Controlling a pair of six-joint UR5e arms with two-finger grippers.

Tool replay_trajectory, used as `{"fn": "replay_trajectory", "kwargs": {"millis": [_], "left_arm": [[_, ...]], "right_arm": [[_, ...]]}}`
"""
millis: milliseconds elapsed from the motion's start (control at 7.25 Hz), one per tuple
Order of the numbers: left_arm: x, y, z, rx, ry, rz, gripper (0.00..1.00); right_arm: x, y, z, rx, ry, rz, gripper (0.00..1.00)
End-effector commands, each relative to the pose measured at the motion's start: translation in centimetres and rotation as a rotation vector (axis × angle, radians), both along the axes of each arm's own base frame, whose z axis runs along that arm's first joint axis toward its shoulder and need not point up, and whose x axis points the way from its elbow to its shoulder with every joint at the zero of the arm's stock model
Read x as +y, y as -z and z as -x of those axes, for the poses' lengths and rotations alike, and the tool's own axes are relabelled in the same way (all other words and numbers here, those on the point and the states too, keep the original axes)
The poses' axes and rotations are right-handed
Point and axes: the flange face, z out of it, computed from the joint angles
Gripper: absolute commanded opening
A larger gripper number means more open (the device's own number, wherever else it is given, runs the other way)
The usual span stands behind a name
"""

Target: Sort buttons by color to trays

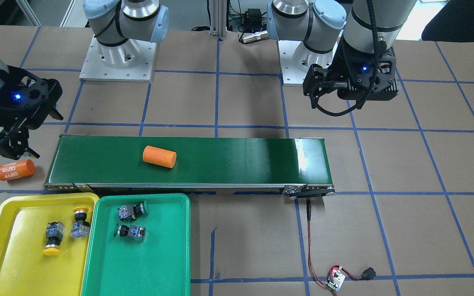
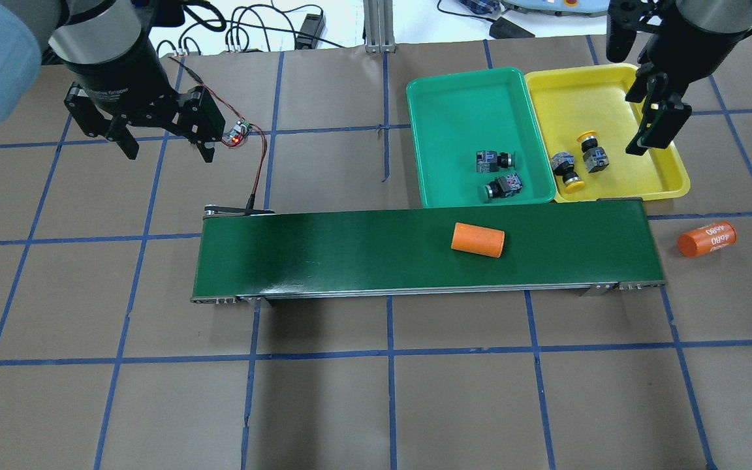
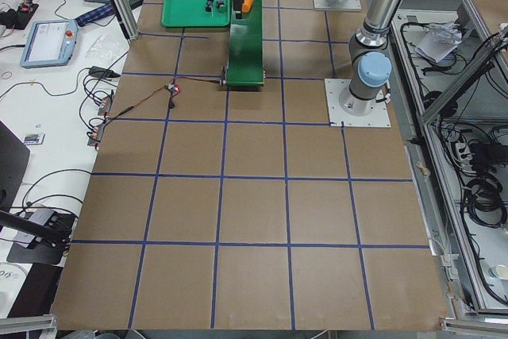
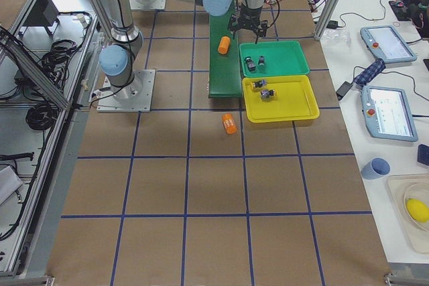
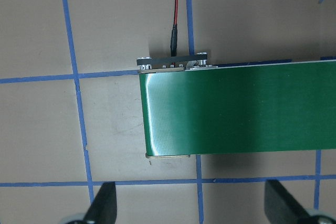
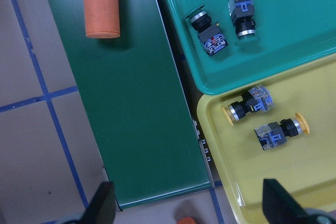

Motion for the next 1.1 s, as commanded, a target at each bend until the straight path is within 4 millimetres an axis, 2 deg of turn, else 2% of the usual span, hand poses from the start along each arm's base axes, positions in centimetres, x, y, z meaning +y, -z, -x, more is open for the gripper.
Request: {"fn": "replay_trajectory", "kwargs": {"millis": [0, 138, 276, 414, 552, 690, 966], "left_arm": [[0.2, -0.4, 0.0, 0.001, 0.001, 0.01, 1.0], [-0.6, 0.9, 0.0, 0.0, -0.002, -0.015, 1.0], [0.2, -0.4, 0.0, 0.001, 0.001, 0.01, 1.0], [0.2, -0.3, 0.0, 0.001, 0.001, 0.01, 1.0], [-0.2, 0.3, 0.0, 0.002, -0.001, -0.003, 1.0], [0.4, -0.5, 0.0, 0.001, 0.001, 0.013, 1.0], [0.5, -1.0, -0.1, -0.002, -0.001, 0.022, 1.0]], "right_arm": [[1.1, -0.8, -2.3, 0.005, 0.117, -0.01, 1.0], [1.3, -0.9, -4.4, 0.011, 0.181, -0.01, 1.0], [1.5, -0.9, -5.3, 0.012, 0.241, -0.013, 1.0], [1.4, -1.0, -5.5, 0.016, 0.351, -0.005, 1.0], [1.4, -1.0, -5.5, 0.017, 0.379, -0.008, 1.0], [1.4, -0.9, -5.5, 0.018, 0.409, -0.013, 1.0], [1.5, -1.1, -6.2, 0.031, 0.588, -0.011, 1.0]]}}
